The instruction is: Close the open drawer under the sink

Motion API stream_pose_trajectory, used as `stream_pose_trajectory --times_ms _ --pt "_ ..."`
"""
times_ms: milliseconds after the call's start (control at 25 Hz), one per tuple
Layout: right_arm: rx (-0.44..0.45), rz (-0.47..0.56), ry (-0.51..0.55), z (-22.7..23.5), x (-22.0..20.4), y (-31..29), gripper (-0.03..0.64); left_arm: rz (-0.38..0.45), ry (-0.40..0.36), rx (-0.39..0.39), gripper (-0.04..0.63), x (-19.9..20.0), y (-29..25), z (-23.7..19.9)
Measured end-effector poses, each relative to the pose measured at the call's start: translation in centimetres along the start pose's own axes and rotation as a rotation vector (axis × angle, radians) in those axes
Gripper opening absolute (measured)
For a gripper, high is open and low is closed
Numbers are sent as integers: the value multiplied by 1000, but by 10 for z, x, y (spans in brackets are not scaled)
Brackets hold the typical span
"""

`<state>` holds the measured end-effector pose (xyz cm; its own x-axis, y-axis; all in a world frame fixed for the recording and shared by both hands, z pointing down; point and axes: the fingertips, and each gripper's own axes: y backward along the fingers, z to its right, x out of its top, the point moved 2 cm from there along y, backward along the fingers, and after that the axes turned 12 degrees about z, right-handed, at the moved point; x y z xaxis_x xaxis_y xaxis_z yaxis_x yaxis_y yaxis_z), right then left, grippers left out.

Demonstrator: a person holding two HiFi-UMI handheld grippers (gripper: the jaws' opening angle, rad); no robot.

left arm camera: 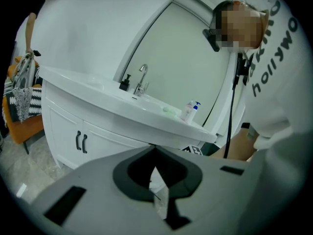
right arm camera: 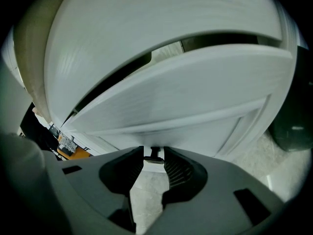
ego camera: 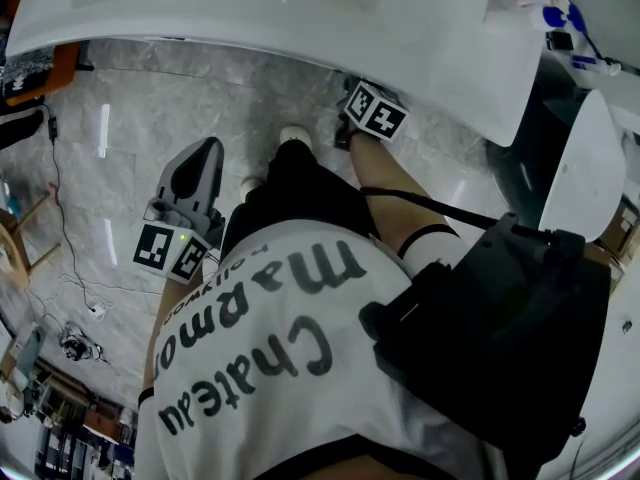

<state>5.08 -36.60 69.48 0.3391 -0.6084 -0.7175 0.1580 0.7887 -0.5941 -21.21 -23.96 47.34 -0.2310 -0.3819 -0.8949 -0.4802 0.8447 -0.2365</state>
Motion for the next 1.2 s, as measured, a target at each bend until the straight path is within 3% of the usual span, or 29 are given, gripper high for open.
stream_pose_trajectory --times_ms 360,640,800,1000,1200 --pt "-5 -49 -8 2 -4 -2 138 -4 2 7 9 3 6 6" --pt "-78 2 -85 -1 -4 7 133 2 4 -21 9 3 14 4" --pt "-118 22 -103 -7 -7 31 35 16 6 -54 9 2 26 4" --pt "-87 30 -2 -29 -2 66 15 30 -8 -121 9 10 42 6" --pt "19 126 0 -71 8 112 12 20 -38 -143 9 17 77 2"
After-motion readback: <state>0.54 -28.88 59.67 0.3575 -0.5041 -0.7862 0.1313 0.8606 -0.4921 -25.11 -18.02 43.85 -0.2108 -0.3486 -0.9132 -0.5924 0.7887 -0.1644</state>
